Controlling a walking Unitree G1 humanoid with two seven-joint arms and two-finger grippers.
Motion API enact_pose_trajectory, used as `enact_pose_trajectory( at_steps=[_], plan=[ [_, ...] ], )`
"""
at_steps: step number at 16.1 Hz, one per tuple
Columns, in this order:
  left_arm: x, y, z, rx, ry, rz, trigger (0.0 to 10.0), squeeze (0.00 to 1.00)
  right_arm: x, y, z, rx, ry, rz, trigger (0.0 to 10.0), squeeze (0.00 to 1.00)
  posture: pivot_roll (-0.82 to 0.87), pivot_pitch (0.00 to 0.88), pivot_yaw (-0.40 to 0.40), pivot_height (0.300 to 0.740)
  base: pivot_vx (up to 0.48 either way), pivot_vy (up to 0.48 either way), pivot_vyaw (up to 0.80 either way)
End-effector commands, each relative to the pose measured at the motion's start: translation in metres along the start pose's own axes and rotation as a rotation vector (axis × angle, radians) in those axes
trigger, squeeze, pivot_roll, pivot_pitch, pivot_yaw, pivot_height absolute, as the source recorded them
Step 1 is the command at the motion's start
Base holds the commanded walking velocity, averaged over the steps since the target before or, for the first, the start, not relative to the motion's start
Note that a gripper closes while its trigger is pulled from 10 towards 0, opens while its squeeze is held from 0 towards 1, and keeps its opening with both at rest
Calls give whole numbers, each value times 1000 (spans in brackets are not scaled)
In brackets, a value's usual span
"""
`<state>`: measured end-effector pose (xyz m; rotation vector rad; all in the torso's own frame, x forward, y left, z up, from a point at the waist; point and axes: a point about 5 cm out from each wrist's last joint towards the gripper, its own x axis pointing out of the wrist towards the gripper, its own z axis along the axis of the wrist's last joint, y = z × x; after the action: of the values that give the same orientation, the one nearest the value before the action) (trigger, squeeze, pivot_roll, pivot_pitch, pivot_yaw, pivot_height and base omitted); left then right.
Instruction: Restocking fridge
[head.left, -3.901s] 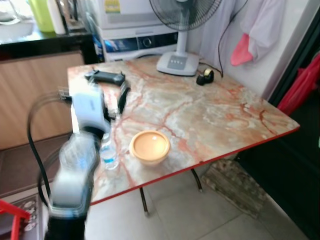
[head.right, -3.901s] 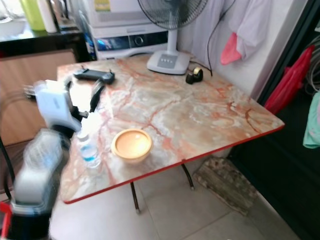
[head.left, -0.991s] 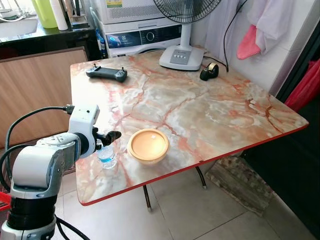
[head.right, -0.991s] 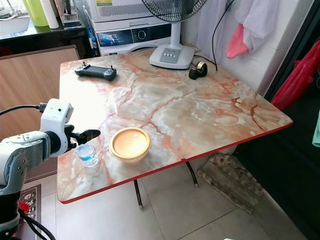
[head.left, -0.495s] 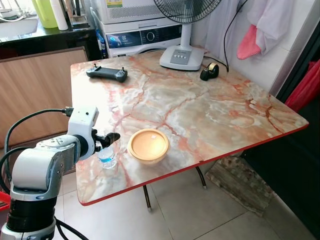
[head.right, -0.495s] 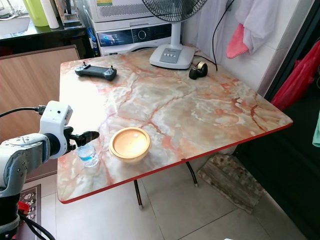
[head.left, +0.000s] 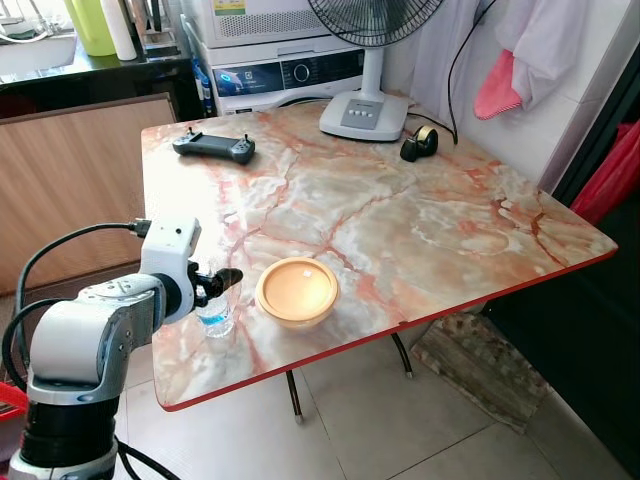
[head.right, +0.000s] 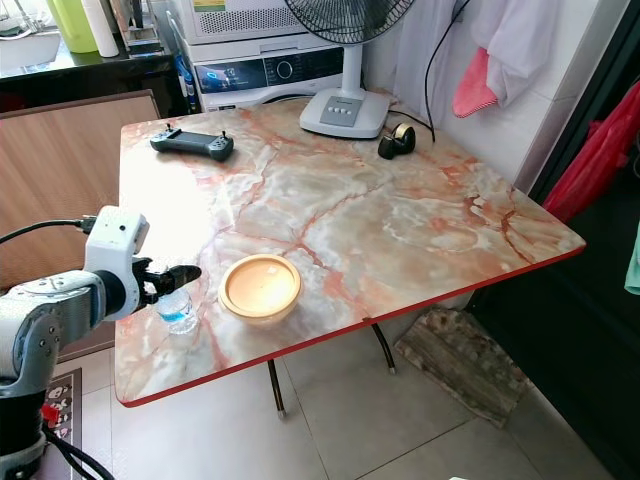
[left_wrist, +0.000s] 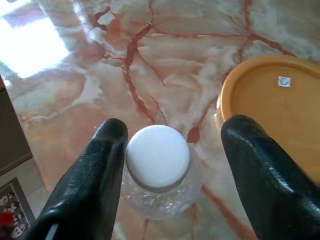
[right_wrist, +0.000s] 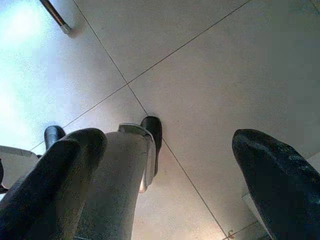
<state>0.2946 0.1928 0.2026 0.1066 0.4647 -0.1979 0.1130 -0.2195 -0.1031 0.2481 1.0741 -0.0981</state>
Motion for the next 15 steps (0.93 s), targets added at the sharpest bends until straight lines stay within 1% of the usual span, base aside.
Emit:
enact_pose_trajectory(
  at_steps=[1, 8, 11, 15],
  plan=[
    [-1, 1, 0, -6, -2, 2, 0, 0, -1, -2, 0, -2, 2, -5, 10000, 0, 148, 0, -45, 740, 0, 0, 0],
    [-1, 1, -1, -8, 1, 3, 0, 0, -1, -2, 0, -3, 3, -4, 10000, 0, 150, 0, -47, 740, 0, 0, 0],
    [0, -1, -9, -5, 32, -11, 0, 0, -1, -2, 0, -4, 7, -1, 10000, 0, 149, 0, -49, 740, 0, 0, 0],
    [0, -1, -12, -2, 45, -14, 0, 0, -1, -3, 0, -8, 11, 1, 10000, 0, 149, 0, -50, 740, 0, 0, 0]
  ],
)
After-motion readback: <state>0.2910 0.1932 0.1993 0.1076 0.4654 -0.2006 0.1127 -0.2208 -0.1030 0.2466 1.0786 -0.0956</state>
